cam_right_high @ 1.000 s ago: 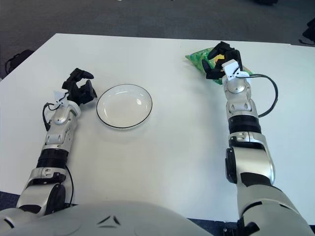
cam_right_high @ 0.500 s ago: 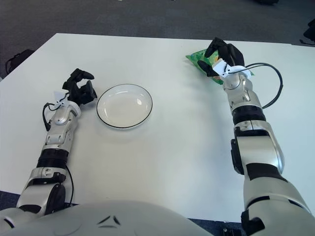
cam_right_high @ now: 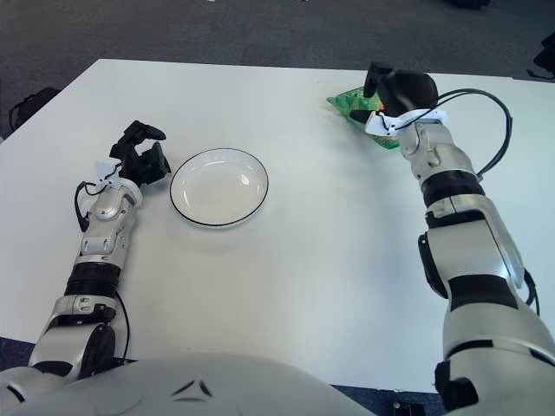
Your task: Put the snack into the plate.
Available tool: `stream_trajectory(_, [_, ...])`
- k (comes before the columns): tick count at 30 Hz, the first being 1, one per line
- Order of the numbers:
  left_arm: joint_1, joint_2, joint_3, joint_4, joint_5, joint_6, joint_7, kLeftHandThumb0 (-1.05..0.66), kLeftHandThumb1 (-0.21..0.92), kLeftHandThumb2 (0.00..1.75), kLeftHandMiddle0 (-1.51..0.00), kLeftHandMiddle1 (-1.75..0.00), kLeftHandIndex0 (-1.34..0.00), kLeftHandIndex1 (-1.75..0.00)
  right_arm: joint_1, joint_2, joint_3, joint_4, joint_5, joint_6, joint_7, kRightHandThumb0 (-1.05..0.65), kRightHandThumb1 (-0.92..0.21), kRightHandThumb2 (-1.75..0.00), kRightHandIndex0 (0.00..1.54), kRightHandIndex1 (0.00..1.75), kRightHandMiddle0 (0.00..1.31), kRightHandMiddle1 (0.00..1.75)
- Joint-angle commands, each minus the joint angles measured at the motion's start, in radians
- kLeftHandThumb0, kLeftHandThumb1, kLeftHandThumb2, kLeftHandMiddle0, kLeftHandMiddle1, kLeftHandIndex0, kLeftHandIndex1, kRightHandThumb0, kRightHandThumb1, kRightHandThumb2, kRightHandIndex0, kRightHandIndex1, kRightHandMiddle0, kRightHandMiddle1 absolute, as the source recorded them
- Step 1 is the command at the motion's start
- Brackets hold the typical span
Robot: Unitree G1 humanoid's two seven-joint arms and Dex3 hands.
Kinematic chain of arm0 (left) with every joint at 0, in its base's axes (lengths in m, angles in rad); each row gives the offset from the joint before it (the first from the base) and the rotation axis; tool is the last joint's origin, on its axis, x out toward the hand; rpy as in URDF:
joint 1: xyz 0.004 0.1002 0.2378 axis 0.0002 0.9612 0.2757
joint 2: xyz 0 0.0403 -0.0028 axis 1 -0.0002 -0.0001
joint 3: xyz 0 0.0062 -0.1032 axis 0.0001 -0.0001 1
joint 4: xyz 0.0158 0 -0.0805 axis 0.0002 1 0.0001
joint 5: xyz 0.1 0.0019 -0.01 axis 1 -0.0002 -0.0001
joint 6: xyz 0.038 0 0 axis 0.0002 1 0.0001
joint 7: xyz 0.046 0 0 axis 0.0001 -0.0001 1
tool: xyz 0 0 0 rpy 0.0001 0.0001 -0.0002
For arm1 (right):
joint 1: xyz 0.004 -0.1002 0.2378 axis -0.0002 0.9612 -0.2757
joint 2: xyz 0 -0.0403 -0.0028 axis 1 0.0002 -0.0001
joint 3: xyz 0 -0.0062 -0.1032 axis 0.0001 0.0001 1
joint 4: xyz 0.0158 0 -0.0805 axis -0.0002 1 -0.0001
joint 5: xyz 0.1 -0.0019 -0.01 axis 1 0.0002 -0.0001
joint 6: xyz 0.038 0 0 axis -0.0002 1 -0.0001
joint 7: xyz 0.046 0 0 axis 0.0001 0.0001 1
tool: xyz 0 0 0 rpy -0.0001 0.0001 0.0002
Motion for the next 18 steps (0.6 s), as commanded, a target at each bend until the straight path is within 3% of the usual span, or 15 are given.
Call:
stream_trajectory(1, [0.015, 0.007, 0.000, -0.017, 0.006, 0.005, 0.002, -0.42, 0.51, 1.07, -1.03, -1.75, -0.46, -1.75, -0.036, -0.006, 0.022, 0.026, -0.021, 0.012, -0.026, -0.62, -0.92, -0.63, 0.25, 1.19, 0.07, 1.44])
stream_trajectory(10, [0.021, 0.007, 0.003, -0.028, 0.002, 0.016, 0.001, -0.42, 0.52, 1.06, -1.02, -1.75, -0.46, -1.75, -0.123, -0.002, 0.075, 0.153, -0.039, 0.045, 0.017, -0.85, -0.92, -0.88, 0.09, 0.78, 0.00, 1.11])
stream_trajectory(11, [0.022, 0.008, 0.003, -0.029, 0.002, 0.016, 0.000, -0.42, 0.52, 1.06, -1.02, -1.75, -0.46, -1.75, -0.131, -0.002, 0.081, 0.168, -0.038, 0.048, 0.035, -0.88, -0.92, -0.93, 0.05, 0.60, 0.00, 1.03])
stream_trajectory(14, [0.026, 0.008, 0.002, -0.032, 0.001, 0.017, -0.004, -0.42, 0.52, 1.06, -1.01, -1.75, -0.46, -1.75, -0.150, 0.000, 0.095, 0.189, -0.034, 0.060, 0.101, -0.93, -0.92, -1.00, 0.02, 0.32, 0.00, 0.89])
stream_trajectory(18, [0.030, 0.009, 0.002, -0.034, 0.001, 0.016, -0.005, -0.42, 0.52, 1.06, -1.01, -1.75, -0.46, -1.75, -0.169, 0.007, 0.114, 0.206, -0.036, 0.108, 0.166, -0.97, -0.92, -1.09, 0.03, 0.13, 0.00, 0.68])
